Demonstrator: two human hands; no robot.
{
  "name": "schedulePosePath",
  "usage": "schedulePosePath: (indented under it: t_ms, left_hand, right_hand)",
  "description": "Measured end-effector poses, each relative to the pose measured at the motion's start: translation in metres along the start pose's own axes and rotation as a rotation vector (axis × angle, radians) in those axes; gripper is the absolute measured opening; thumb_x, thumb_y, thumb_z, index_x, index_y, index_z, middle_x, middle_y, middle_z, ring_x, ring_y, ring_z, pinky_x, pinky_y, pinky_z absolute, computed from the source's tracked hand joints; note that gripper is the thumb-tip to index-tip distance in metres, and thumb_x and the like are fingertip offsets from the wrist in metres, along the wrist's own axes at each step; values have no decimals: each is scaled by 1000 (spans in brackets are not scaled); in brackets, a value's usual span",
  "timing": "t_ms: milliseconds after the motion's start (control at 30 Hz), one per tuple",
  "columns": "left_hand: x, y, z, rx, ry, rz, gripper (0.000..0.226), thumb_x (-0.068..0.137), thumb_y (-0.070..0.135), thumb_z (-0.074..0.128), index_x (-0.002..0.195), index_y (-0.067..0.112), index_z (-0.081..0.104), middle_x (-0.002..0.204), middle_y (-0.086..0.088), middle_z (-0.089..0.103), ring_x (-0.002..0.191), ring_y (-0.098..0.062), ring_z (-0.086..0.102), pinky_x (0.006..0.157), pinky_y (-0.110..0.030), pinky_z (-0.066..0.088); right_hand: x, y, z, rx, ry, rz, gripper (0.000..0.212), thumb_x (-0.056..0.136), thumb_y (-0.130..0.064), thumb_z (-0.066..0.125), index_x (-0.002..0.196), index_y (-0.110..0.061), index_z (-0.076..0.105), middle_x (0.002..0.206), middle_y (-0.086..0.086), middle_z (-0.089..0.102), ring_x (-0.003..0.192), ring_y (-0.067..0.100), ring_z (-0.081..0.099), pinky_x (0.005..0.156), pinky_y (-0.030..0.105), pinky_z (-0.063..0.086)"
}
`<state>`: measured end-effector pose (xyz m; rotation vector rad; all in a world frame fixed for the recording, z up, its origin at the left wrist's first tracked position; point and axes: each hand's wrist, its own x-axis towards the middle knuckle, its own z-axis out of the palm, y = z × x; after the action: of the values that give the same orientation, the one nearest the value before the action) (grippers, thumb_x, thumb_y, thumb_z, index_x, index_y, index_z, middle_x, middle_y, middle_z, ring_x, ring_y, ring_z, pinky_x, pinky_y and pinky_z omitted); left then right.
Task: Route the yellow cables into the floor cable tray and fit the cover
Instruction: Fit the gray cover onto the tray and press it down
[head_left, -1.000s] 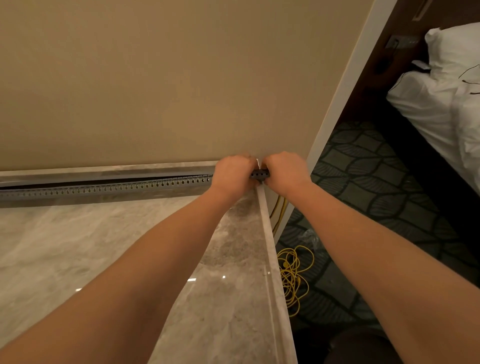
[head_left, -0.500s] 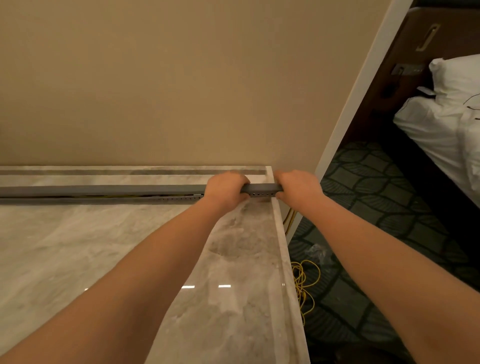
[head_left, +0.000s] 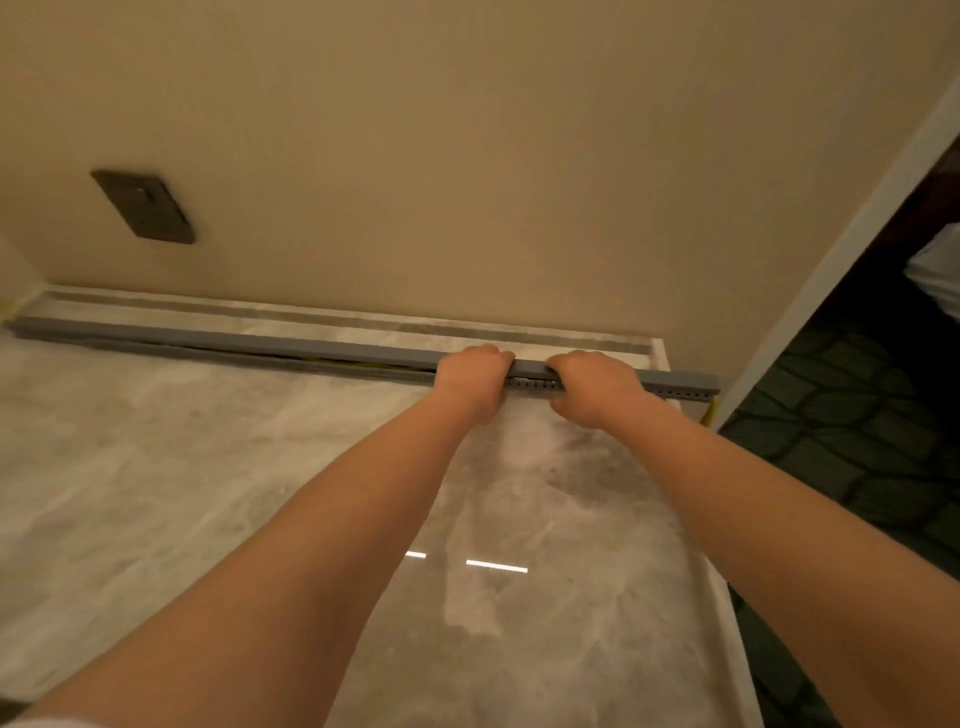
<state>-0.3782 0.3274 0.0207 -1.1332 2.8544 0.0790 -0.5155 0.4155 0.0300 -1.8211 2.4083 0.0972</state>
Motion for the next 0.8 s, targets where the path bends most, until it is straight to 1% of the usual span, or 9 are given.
schedulePosePath:
  t_ms: [200, 300, 367, 467, 533, 667, 800]
  left_hand:
    - [-13, -83, -4, 19, -35, -4, 45, 92, 17, 50, 137, 22, 43, 127, -5, 53, 118, -27, 52, 88, -42, 49]
    - [-19, -130, -3, 39, -52, 0, 45, 93, 15, 49, 137, 22, 44, 126, -6, 53, 116, -28, 54, 89, -42, 49]
    - [-22, -161, -4, 63, -58, 0, 44, 92, 11, 50, 135, 21, 45, 124, -7, 54, 114, -28, 55, 86, -41, 48]
    - [-28, -203, -7, 130, -69, 9, 41, 90, 5, 51, 129, 19, 50, 120, -8, 56, 110, -29, 56, 80, -37, 46]
    - [-33, -232, -9, 175, -75, -13, 40, 89, 4, 53, 126, 18, 52, 119, -7, 57, 110, -28, 57, 75, -35, 43]
    - [-44, -280, -12, 256, -69, -42, 36, 91, 8, 53, 125, 22, 55, 117, -4, 60, 107, -26, 59, 70, -33, 40]
    - [-46, -313, -12, 296, -88, -64, 34, 91, 3, 52, 120, 19, 58, 114, -4, 62, 103, -25, 62, 68, -31, 40]
  right_hand:
    - [36, -78, -5, 27, -5, 16, 34, 87, -26, 55, 121, -24, 57, 116, 4, 62, 106, 27, 59, 74, 36, 46]
    - [52, -121, -4, 31, -8, 23, 33, 88, -22, 53, 120, -25, 57, 116, 4, 62, 107, 27, 58, 72, 35, 43]
    - [63, -147, -4, 20, 8, 29, 32, 88, -18, 51, 118, -27, 59, 114, 4, 63, 106, 27, 59, 70, 34, 41]
    - [77, -177, -3, 0, 41, 50, 29, 90, -14, 48, 111, -27, 63, 107, 4, 65, 99, 27, 59, 66, 33, 39]
    - [86, -194, -1, -10, 61, 58, 29, 91, -14, 46, 109, -25, 65, 104, 5, 66, 97, 27, 59, 66, 32, 40]
    - [101, -217, -3, -95, 34, 32, 26, 91, -11, 48, 105, -23, 66, 99, 5, 65, 92, 28, 60, 67, 31, 41]
    - [110, -229, -6, -148, 11, 28, 27, 89, -8, 50, 103, -24, 67, 99, 5, 65, 92, 28, 60, 66, 31, 42]
